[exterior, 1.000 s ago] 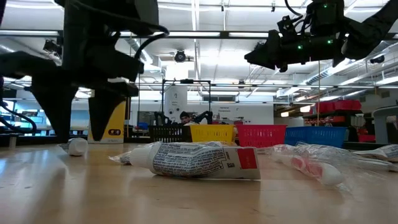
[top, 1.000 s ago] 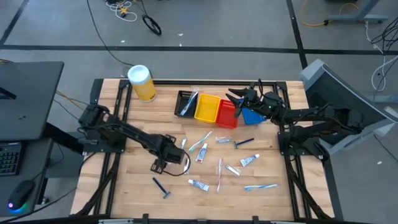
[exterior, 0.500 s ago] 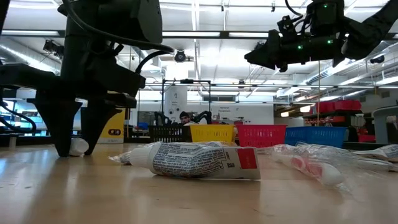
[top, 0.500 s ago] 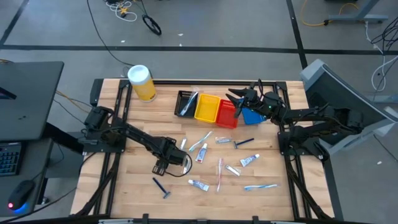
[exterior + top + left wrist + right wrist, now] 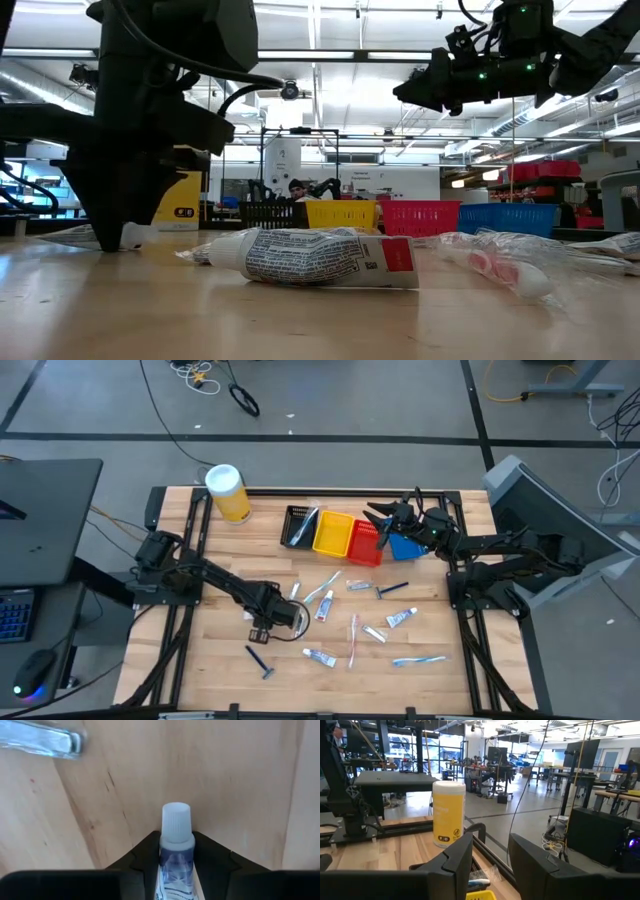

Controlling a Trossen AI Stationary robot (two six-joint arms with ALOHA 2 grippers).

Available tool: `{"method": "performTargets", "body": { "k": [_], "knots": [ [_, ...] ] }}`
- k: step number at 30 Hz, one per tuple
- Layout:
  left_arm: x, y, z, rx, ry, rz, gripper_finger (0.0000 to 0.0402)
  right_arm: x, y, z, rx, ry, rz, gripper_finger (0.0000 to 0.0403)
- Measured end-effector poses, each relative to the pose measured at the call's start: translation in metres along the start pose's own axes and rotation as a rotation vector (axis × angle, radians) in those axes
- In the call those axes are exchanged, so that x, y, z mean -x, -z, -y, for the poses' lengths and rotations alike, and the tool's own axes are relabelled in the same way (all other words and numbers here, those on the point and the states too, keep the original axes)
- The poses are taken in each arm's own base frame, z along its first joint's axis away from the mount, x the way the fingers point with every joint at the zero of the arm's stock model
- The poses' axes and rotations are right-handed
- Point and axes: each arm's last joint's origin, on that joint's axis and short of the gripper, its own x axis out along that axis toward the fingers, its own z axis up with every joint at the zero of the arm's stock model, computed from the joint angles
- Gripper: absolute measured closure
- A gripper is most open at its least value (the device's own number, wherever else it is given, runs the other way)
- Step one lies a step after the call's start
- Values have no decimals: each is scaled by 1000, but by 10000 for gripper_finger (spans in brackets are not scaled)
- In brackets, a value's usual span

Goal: Pick & Place Travel size toiletries
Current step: Put the white toothpaste into the yellow bin

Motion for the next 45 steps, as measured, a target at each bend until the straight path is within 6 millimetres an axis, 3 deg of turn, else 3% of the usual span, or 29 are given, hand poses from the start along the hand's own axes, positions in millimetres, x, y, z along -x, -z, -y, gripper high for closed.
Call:
{"method": "performTargets", "body": {
  "k": [10,17,22,26,31,35,40,45],
  "knots": [
    [16,-2,-7,124,-112,104,285,0,0,0,0,0,-1,267],
    [36,-14,-29,206,-248,271,282,0,0,0,0,0,-3,267],
    [50,-32,-63,304,-344,498,283,0,1,0,1,-1,-15,267],
    [60,-48,-97,395,-315,701,281,0,5,1,9,0,-49,267],
    [69,-54,-137,405,-337,849,281,0,10,5,24,18,-99,267],
    [73,-51,-164,462,-391,904,281,0,13,8,29,27,-134,267],
    [74,-44,-189,484,-341,937,281,1,20,8,33,23,-205,267],
    [60,-42,-202,505,-284,915,281,2,24,8,3,21,-246,267]
  ]
}}
